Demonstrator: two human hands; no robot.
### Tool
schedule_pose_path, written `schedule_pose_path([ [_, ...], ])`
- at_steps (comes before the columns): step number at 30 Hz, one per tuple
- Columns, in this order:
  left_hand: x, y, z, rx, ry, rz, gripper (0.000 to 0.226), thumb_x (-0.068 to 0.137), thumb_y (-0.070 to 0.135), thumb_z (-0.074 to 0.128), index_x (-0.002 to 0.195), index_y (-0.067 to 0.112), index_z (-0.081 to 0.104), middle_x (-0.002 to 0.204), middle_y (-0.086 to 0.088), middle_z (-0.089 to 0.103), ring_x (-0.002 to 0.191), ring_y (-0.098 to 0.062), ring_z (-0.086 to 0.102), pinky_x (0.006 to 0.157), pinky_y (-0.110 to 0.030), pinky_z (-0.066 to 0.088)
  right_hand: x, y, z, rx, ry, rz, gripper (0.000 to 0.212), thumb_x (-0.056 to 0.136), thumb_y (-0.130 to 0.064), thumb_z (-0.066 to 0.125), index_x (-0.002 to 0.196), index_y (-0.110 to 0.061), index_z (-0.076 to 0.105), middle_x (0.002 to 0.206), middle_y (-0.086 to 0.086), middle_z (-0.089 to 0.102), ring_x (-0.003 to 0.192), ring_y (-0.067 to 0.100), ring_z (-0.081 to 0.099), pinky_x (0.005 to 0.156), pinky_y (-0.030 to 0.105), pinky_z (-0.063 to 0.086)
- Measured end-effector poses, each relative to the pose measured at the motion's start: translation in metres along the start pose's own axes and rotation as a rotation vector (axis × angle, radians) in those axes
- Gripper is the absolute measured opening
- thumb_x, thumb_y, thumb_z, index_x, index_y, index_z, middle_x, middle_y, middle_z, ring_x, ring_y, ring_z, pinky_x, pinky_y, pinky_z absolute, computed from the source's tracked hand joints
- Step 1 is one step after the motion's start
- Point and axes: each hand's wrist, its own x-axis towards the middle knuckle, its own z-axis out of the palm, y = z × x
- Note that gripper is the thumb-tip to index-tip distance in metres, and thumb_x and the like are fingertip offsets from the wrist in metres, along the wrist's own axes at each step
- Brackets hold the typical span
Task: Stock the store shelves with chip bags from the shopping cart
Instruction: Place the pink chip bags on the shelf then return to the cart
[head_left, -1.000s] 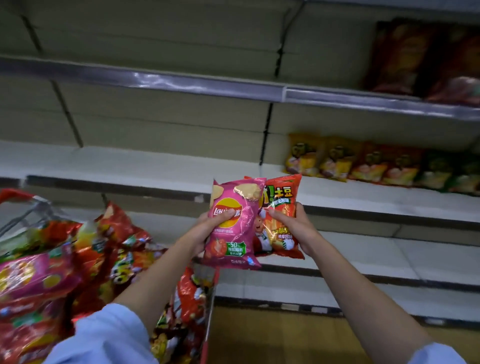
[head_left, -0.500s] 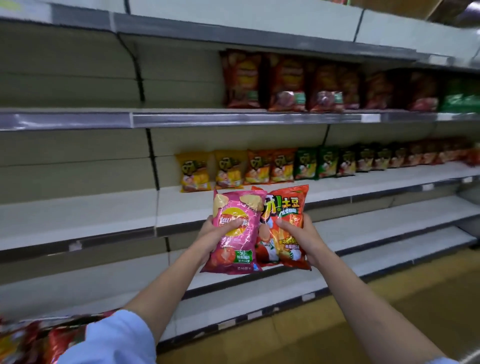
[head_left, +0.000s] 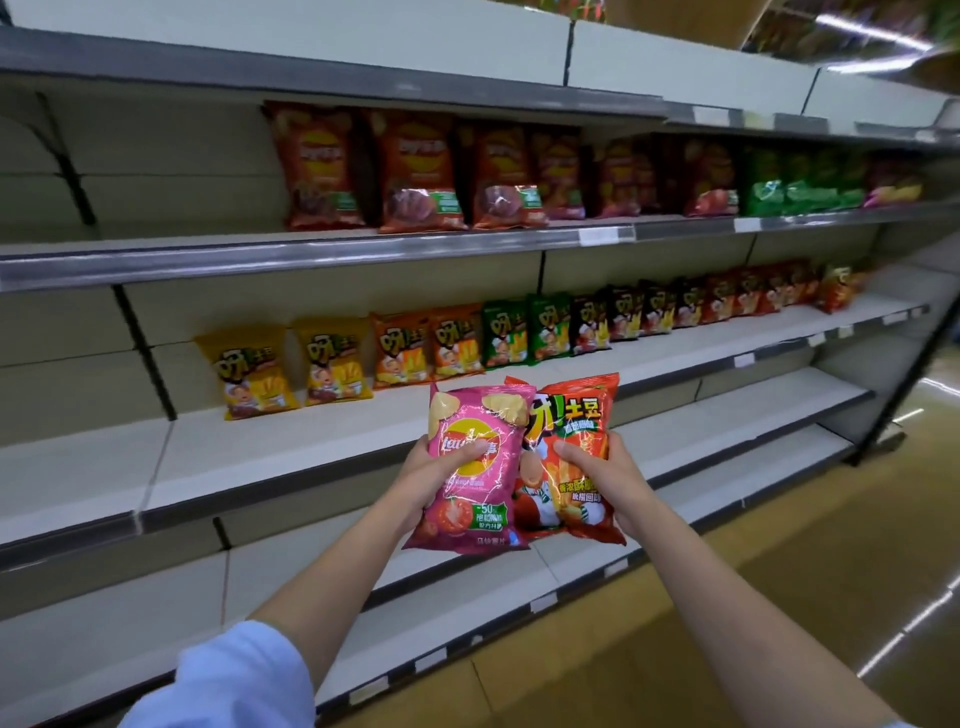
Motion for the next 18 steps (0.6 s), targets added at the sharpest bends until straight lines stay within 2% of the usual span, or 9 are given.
schedule_pose_path([
  [3, 0.022, 0.001, 0.034, 0.026, -0.042, -0.014, 0.081, 0.054, 0.046, 0.085, 0.124, 0.025, 0.049, 0.107, -0.007, 0.070, 0.091, -0.026, 0.072, 0.084, -0.049, 0.057, 0.011, 0.004, -0.033, 0.013, 0.050, 0.003, 0.066, 0.080, -0.029, 0.076, 0.133, -0.018, 0.037, 0.111, 0.006, 0.063, 0.095, 0.024, 0.067, 0.073, 0.035, 0.057],
  [6, 0.046, -0.001, 0.066, 0.057, -0.076, -0.040, 0.076, 0.060, 0.044, 0.083, 0.125, 0.024, 0.047, 0.108, -0.007, 0.069, 0.092, -0.026, 0.071, 0.083, -0.047, 0.057, 0.022, 0.012, -0.063, 0.021, 0.111, 0.017, 0.068, 0.081, -0.031, 0.075, 0.135, -0.018, 0.035, 0.111, 0.006, 0.063, 0.094, 0.023, 0.067, 0.075, 0.036, 0.057],
  [9, 0.076, -0.002, 0.101, 0.085, -0.128, -0.056, 0.089, 0.052, 0.048, 0.083, 0.129, 0.024, 0.045, 0.110, -0.008, 0.068, 0.092, -0.027, 0.071, 0.082, -0.047, 0.058, 0.034, 0.018, -0.096, 0.043, 0.176, 0.035, 0.072, 0.079, -0.033, 0.077, 0.136, -0.019, 0.035, 0.113, 0.006, 0.063, 0.095, 0.025, 0.068, 0.079, 0.040, 0.058],
  [13, 0.126, 0.005, 0.161, 0.067, -0.247, -0.056, 0.092, 0.049, 0.048, 0.083, 0.129, 0.026, 0.044, 0.111, -0.008, 0.068, 0.093, -0.028, 0.070, 0.082, -0.046, 0.058, 0.060, 0.016, -0.151, 0.066, 0.285, 0.051, 0.069, 0.078, -0.034, 0.078, 0.132, -0.021, 0.036, 0.114, 0.006, 0.063, 0.095, 0.026, 0.068, 0.082, 0.043, 0.058],
  [18, 0.201, 0.019, 0.242, 0.028, -0.385, -0.055, 0.110, 0.030, 0.055, 0.092, 0.127, 0.023, 0.050, 0.106, -0.010, 0.072, 0.089, -0.030, 0.072, 0.083, -0.051, 0.057, 0.112, -0.004, -0.227, 0.059, 0.422, 0.022, 0.069, 0.079, -0.027, 0.078, 0.132, -0.015, 0.035, 0.109, 0.008, 0.064, 0.091, 0.024, 0.068, 0.067, 0.034, 0.056],
])
